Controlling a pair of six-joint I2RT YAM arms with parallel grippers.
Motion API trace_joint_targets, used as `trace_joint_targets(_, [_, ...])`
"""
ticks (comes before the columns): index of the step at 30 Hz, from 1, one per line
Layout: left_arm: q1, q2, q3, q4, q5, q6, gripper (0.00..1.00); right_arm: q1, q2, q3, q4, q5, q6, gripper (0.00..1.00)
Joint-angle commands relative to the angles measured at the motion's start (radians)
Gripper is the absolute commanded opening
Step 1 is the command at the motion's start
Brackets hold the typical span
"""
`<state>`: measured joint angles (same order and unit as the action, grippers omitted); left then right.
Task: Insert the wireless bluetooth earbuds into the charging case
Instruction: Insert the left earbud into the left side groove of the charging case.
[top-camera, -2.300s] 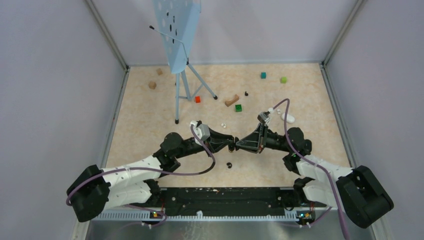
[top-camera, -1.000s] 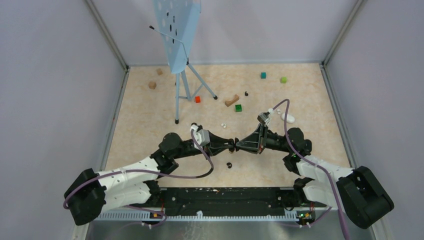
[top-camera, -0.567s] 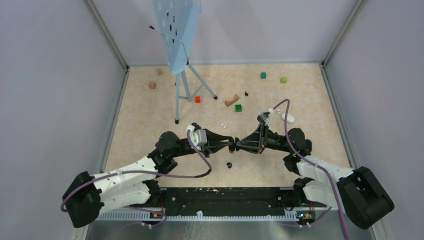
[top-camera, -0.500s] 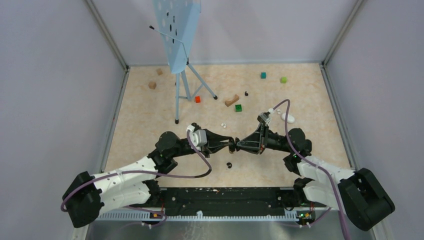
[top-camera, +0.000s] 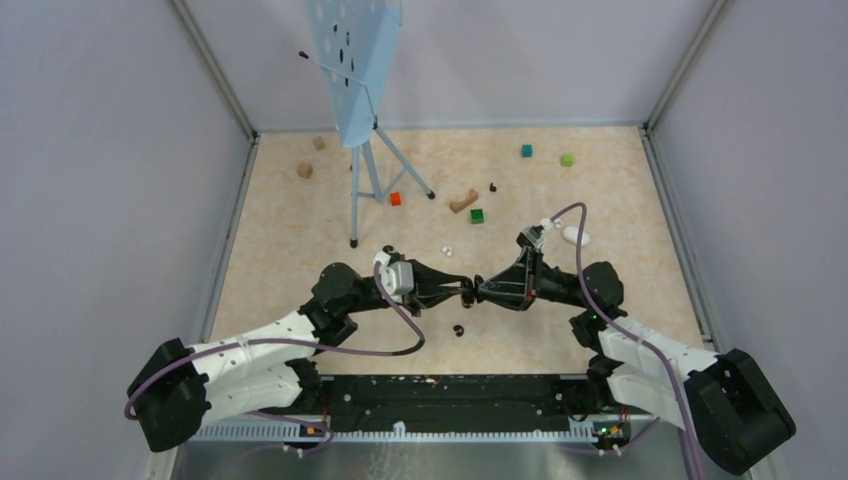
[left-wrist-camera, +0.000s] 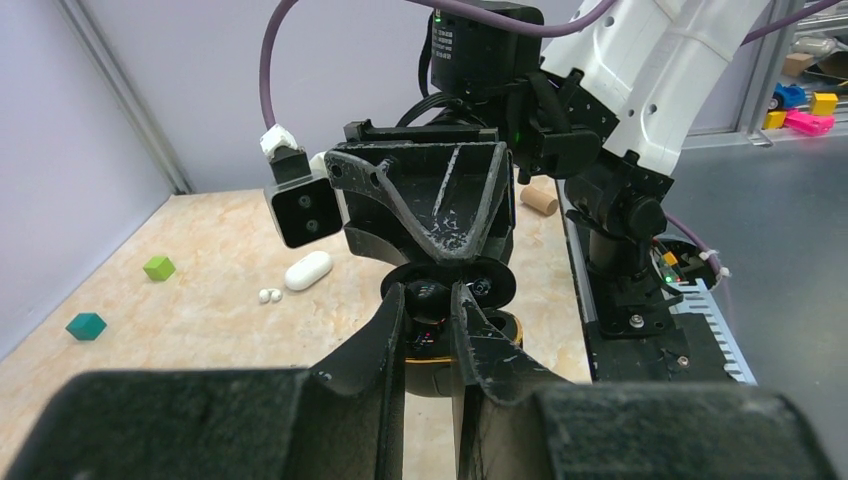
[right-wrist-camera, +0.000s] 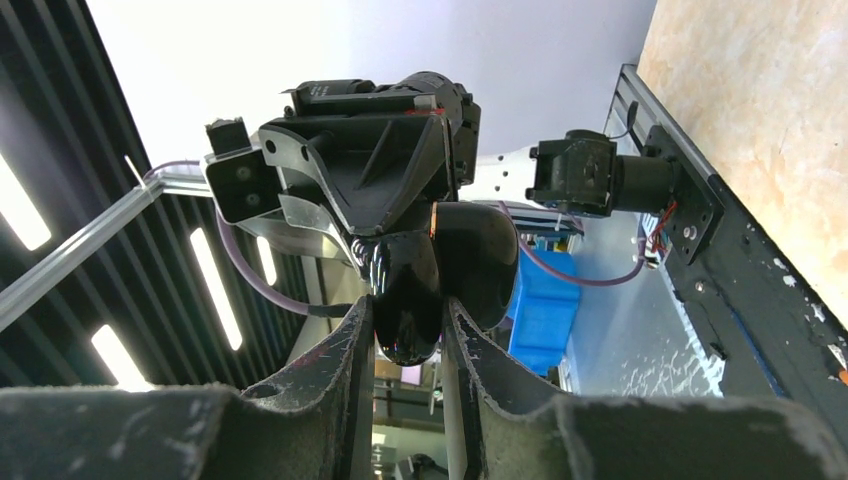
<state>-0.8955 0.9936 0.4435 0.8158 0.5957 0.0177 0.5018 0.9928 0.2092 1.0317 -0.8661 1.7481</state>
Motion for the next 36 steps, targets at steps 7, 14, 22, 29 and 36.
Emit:
trace_joint_targets(7, [0.003, 0.010, 0.032, 0.091, 0.017, -0.013, 0.00, 0.014, -0.061, 0.000, -0.033, 0.013, 0.003, 0.00])
trace_joint_targets(14, [0.003, 0.017, 0.039, 0.099, 0.017, -0.014, 0.00, 0.017, -0.069, -0.006, -0.036, 0.021, -0.002, 0.00])
trace_joint_targets(22, [0.003, 0.041, 0.041, 0.104, 0.028, -0.013, 0.00, 0.022, -0.073, -0.005, -0.044, 0.027, -0.005, 0.00])
trace_joint_targets(29, [0.003, 0.048, 0.037, 0.097, 0.030, -0.013, 0.00, 0.024, -0.076, -0.007, -0.044, 0.029, -0.003, 0.00])
trace_joint_targets(36, [0.003, 0.026, 0.028, 0.079, 0.017, -0.014, 0.00, 0.023, -0.076, -0.015, -0.039, 0.033, 0.001, 0.00])
